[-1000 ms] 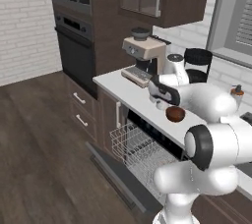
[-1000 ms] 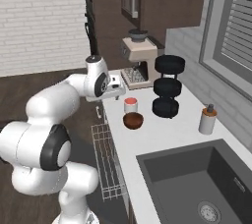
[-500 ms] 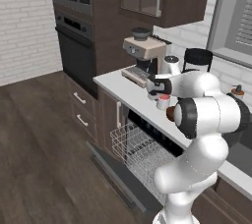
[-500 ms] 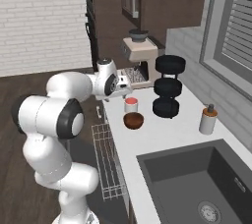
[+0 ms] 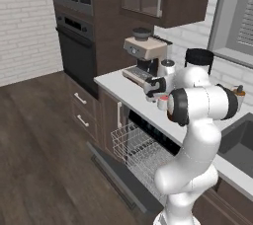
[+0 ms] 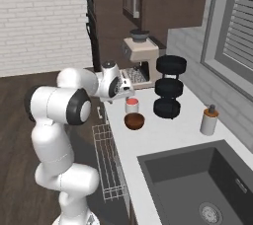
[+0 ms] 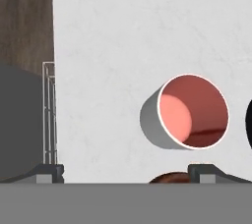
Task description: Pick up the cup and bowl from the counter, place them in the dishwasher, and close the dishwasher door.
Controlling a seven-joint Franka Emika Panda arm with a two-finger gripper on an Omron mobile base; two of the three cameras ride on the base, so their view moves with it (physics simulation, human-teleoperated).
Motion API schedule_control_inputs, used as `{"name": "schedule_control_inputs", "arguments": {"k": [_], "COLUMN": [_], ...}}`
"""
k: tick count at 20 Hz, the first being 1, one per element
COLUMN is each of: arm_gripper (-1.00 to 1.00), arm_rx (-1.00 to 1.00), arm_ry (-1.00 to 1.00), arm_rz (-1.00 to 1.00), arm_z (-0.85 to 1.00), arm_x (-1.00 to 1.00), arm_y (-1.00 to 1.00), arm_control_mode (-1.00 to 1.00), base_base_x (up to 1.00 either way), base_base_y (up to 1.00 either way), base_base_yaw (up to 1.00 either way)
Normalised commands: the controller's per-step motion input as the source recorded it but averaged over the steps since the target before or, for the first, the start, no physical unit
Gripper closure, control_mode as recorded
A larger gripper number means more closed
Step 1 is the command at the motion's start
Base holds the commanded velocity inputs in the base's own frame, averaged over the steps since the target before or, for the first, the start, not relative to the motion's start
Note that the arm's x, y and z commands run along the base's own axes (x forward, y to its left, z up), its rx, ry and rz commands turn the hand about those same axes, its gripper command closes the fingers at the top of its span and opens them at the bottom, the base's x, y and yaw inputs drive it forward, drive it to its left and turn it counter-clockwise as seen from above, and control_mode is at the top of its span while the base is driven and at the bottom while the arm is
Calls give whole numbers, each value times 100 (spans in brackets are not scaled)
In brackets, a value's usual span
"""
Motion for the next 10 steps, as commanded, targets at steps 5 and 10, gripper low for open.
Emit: {"name": "schedule_control_inputs", "arguments": {"k": [5, 10], "arm_gripper": [-100, -100], "arm_rx": [0, 0], "arm_ry": [0, 0], "arm_rz": [0, -1], "arm_z": [-24, -24], "arm_x": [42, 31], "arm_y": [-16, -20], "arm_control_mode": [-100, -100], "base_base_x": [0, 0], "base_base_y": [0, 0], "base_base_yaw": [0, 0]}}
